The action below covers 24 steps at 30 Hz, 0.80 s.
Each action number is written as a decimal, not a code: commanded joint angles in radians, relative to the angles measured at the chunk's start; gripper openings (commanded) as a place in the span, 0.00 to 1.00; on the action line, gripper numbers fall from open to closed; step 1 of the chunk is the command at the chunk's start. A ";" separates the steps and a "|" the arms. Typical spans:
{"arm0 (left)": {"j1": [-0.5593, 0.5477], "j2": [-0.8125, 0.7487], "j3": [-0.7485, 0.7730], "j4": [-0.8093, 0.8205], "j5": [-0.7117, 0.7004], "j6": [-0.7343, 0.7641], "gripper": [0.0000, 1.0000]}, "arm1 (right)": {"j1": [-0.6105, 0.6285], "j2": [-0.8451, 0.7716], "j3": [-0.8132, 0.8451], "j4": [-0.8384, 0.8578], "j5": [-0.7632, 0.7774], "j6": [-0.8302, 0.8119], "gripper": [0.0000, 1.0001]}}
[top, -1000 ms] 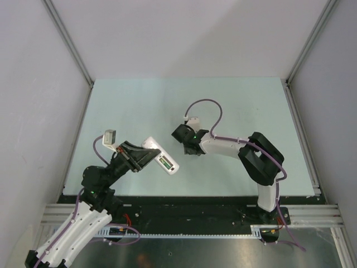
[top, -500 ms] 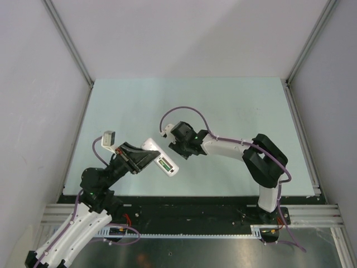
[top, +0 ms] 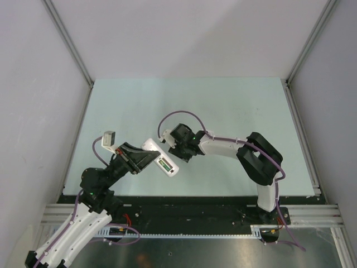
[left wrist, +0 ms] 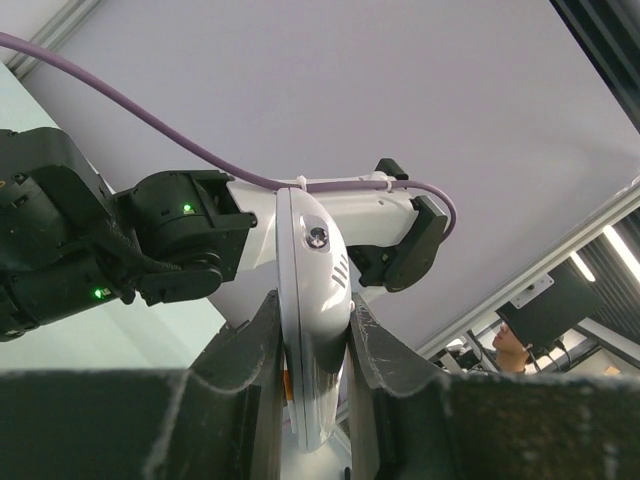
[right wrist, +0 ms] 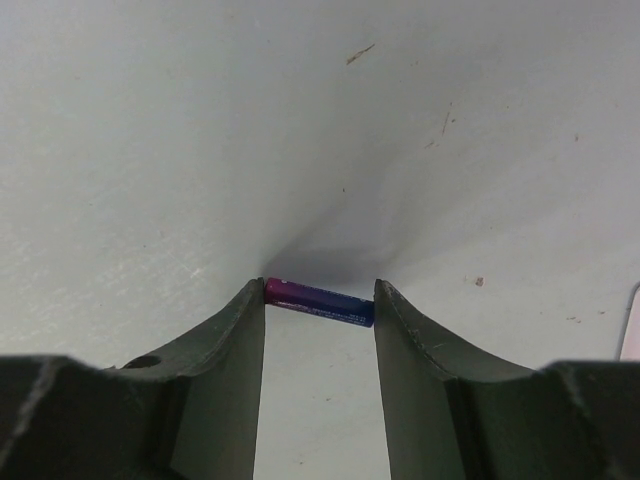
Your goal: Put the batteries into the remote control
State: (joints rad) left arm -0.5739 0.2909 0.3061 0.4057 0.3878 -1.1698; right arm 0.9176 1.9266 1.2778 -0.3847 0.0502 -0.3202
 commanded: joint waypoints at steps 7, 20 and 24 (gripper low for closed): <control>-0.006 -0.002 0.010 0.030 -0.004 0.010 0.00 | 0.013 -0.028 0.002 0.033 0.053 0.053 0.57; -0.006 -0.001 0.008 0.027 -0.007 0.010 0.00 | 0.014 -0.196 0.002 0.154 0.241 0.170 0.64; -0.004 -0.006 0.004 0.025 -0.012 0.010 0.00 | -0.023 -0.281 0.002 0.170 0.424 0.614 0.74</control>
State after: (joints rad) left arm -0.5739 0.2916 0.3065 0.4042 0.3878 -1.1694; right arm 0.9302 1.7863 1.2625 -0.2977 0.2634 -0.1291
